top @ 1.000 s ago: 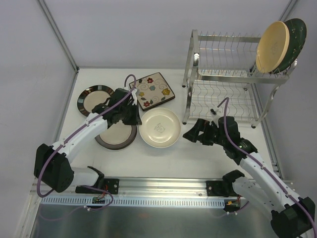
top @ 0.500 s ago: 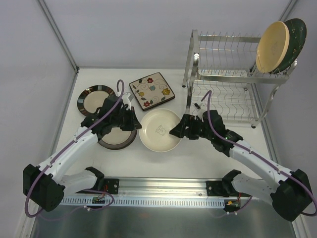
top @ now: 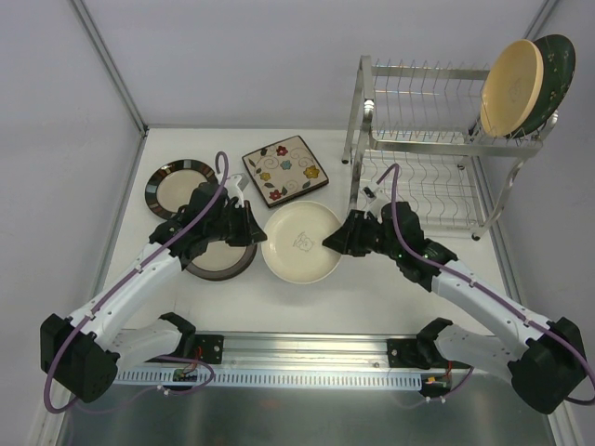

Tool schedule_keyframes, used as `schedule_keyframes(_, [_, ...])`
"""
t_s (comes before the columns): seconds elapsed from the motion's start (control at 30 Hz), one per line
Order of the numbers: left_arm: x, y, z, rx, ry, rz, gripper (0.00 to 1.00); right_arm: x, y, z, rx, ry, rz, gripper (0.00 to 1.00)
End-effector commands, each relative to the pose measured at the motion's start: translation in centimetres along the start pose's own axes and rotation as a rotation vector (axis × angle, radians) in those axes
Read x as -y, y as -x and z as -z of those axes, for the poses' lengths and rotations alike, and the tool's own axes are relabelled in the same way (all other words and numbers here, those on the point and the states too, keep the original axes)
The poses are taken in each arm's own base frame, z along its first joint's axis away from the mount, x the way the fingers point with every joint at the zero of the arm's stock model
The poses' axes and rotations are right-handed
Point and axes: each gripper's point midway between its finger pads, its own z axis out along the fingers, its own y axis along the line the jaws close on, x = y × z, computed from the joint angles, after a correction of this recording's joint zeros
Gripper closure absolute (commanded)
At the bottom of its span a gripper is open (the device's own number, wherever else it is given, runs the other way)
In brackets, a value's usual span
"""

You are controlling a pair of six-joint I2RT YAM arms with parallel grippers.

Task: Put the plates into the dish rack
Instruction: Pass the plate from the left arm to the right

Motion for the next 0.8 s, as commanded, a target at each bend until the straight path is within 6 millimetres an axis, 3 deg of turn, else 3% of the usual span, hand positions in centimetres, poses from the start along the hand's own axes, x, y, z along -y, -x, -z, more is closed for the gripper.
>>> schedule_keyframes(0.0, [1.8, 1.4, 0.6, 0.062, -0.073, -0.013, 1.00, -2.5, 2.3, 1.2, 0.066, 0.051, 0.057, 0.68])
schedule_keyframes(0.07, [1.8, 1.6, 0.7, 0.071, -0.073, -0.019, 0.99, -2.5, 2.5, 1.4, 0.074, 0.045, 0.067, 0.76])
schedule_keyframes(0.23, [1.8, 1.9, 0.8, 0.087, -0.068, -0.035, 0.84, -2.8, 3.2, 2.4, 0.094, 0.028, 0.091, 0.90])
schedule_keyframes(0.27, [1.8, 1.9, 0.9, 0.089, -0.069, -0.038, 0.73, -2.9, 3.4, 2.5, 0.102, 0.021, 0.097, 0.92])
schedule_keyframes(0.43, [1.3, 2.8, 1.6, 0.148, -0.033, -0.062, 0.44, -3.4, 4.3, 4.0, 0.124, 0.000, 0.137, 0.99])
schedule_keyframes(0.47, [1.0, 3.1, 1.7, 0.165, -0.016, -0.065, 0.33, -3.4, 4.5, 4.4, 0.133, -0.010, 0.145, 0.99])
schedule_keyframes(0.6, [-0.2, 3.8, 2.4, 0.229, 0.049, -0.083, 0.07, -3.9, 5.4, 6.1, 0.149, -0.038, 0.187, 0.99])
schedule_keyframes(0.67, [-1.0, 4.1, 3.0, 0.268, 0.089, -0.084, 0.01, -4.3, 6.1, 7.2, 0.164, -0.060, 0.226, 0.99])
schedule_keyframes(0.77, [-1.7, 4.6, 3.8, 0.319, 0.125, -0.088, 0.01, -3.9, 7.1, 8.8, 0.186, -0.126, 0.282, 0.99])
